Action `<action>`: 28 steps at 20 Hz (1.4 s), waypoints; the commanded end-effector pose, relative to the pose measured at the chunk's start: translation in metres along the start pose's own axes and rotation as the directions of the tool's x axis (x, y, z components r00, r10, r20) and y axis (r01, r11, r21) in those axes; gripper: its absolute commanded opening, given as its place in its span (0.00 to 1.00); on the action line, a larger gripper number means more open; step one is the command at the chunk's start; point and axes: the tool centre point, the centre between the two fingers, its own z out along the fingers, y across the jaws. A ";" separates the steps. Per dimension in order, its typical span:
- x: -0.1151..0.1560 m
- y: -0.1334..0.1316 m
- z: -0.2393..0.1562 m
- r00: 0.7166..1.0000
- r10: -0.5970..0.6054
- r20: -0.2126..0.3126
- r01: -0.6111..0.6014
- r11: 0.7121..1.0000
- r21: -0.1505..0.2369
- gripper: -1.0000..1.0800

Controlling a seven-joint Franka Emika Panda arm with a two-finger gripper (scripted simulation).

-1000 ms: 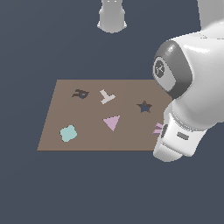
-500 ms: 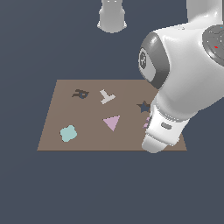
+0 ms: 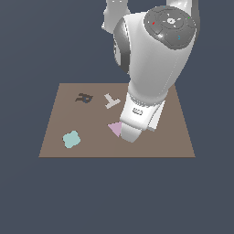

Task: Insert a designated object into the corresponding slot on a board.

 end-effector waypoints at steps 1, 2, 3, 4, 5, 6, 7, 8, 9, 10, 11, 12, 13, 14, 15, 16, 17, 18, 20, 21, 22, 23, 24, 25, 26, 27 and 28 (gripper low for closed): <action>-0.028 -0.003 -0.001 1.000 -0.015 0.000 0.015 1.000 0.000 0.00; -0.038 -0.004 -0.001 1.000 -0.021 0.000 0.021 1.000 0.000 0.00; -0.049 -0.005 -0.002 1.000 -0.027 0.000 0.027 1.000 0.000 0.00; -0.060 -0.006 -0.002 0.999 -0.033 0.000 0.033 0.999 0.000 0.00; -0.070 -0.007 -0.002 0.999 -0.039 0.000 0.039 0.999 0.000 0.00; -0.081 -0.007 -0.002 0.999 -0.045 0.000 0.045 0.999 0.000 0.00; -0.091 -0.008 -0.003 0.999 -0.051 0.000 0.051 0.999 0.000 0.00; -0.101 -0.008 -0.003 0.998 -0.056 0.000 0.056 0.998 0.000 0.00; -0.112 -0.008 -0.003 0.998 -0.062 0.000 0.062 0.998 0.001 0.00; -0.121 -0.009 -0.003 0.998 -0.068 0.000 0.068 0.998 0.001 0.00; -0.131 -0.009 -0.004 0.997 -0.073 0.000 0.073 0.997 0.001 0.00; -0.140 -0.009 -0.004 0.997 -0.078 0.000 0.078 0.997 0.001 0.00; -0.150 -0.009 -0.004 0.997 -0.084 0.001 0.084 0.997 0.001 0.00; -0.158 -0.009 -0.005 0.996 -0.088 0.001 0.088 0.996 0.001 0.00; -0.166 -0.008 -0.005 0.996 -0.093 0.001 0.093 0.996 0.001 0.00; -0.174 -0.008 -0.005 0.995 -0.097 0.001 0.097 0.995 0.001 0.00; -0.181 -0.008 -0.005 0.995 -0.101 0.001 0.101 0.995 0.001 0.00; -0.188 -0.008 -0.005 0.994 -0.105 0.001 0.105 0.994 0.001 0.00; -0.199 -0.007 -0.006 0.994 -0.111 0.001 0.111 0.994 0.001 0.00; -0.203 -0.006 -0.006 0.994 -0.114 0.001 0.114 0.994 0.001 0.00; -0.207 -0.006 -0.006 0.993 -0.116 0.001 0.116 0.993 0.001 0.00; -0.211 -0.006 -0.006 0.993 -0.118 0.001 0.118 0.993 0.001 0.00; -0.214 -0.005 -0.006 0.993 -0.120 0.001 0.120 0.993 0.001 0.00; -0.216 -0.005 -0.006 0.993 -0.121 0.001 0.121 0.993 0.001 0.00; -0.218 -0.004 -0.006 0.993 -0.122 0.001 0.122 0.993 0.001 0.00; -0.219 -0.004 -0.006 0.992 -0.123 0.001 0.123 0.992 0.001 0.00; -0.220 -0.004 -0.006 0.992 -0.123 0.001 0.123 0.992 0.001 0.00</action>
